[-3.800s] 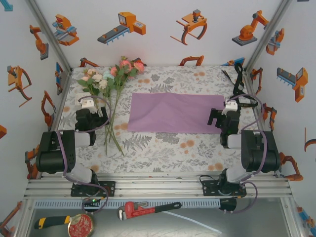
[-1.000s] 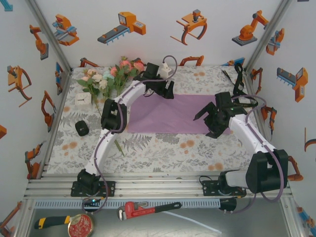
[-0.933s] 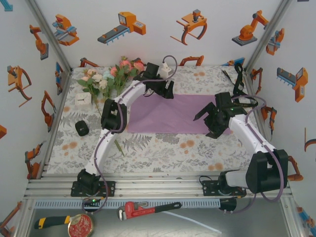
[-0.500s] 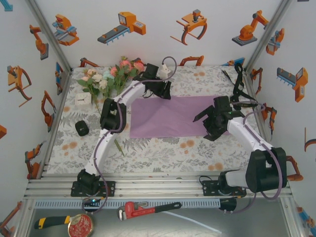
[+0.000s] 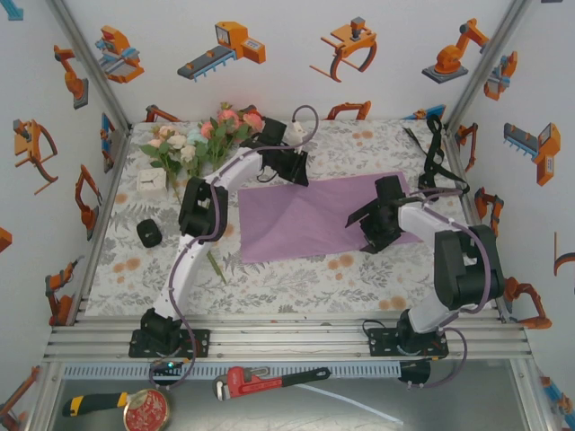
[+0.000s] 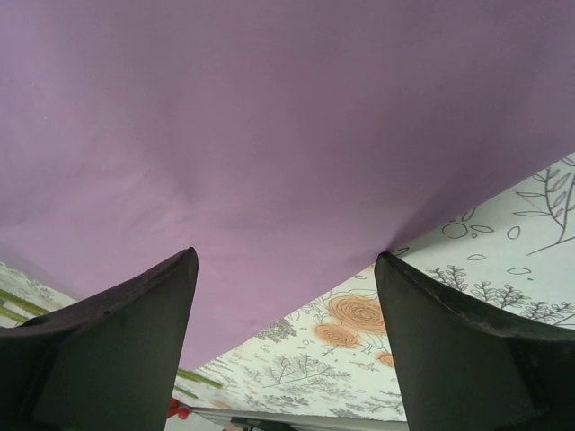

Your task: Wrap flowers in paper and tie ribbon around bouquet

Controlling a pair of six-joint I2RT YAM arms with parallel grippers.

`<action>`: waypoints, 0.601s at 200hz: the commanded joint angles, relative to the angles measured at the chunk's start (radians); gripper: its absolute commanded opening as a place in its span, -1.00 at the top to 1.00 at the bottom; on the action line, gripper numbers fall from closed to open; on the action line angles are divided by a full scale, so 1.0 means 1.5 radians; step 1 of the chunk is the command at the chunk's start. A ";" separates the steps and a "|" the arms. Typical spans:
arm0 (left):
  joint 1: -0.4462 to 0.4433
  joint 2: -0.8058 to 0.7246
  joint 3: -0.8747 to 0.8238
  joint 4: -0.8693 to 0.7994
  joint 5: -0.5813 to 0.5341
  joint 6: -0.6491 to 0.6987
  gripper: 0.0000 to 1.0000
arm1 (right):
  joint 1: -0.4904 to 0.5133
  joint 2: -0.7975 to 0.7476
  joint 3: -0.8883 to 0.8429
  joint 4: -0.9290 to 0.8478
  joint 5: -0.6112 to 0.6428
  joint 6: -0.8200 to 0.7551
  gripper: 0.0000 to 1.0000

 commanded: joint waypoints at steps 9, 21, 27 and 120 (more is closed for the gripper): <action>0.004 -0.038 -0.020 -0.029 0.027 -0.018 0.33 | 0.005 0.026 0.013 0.022 0.027 -0.003 -0.42; 0.005 -0.042 -0.020 -0.025 0.034 -0.028 0.42 | 0.005 0.032 0.014 0.022 0.031 -0.007 -0.41; 0.006 -0.045 -0.021 -0.022 0.036 -0.034 0.46 | 0.005 0.035 0.016 0.022 0.032 -0.011 -0.41; 0.032 -0.114 -0.042 -0.028 0.039 -0.063 0.78 | 0.005 0.048 0.065 -0.001 0.021 -0.060 -0.38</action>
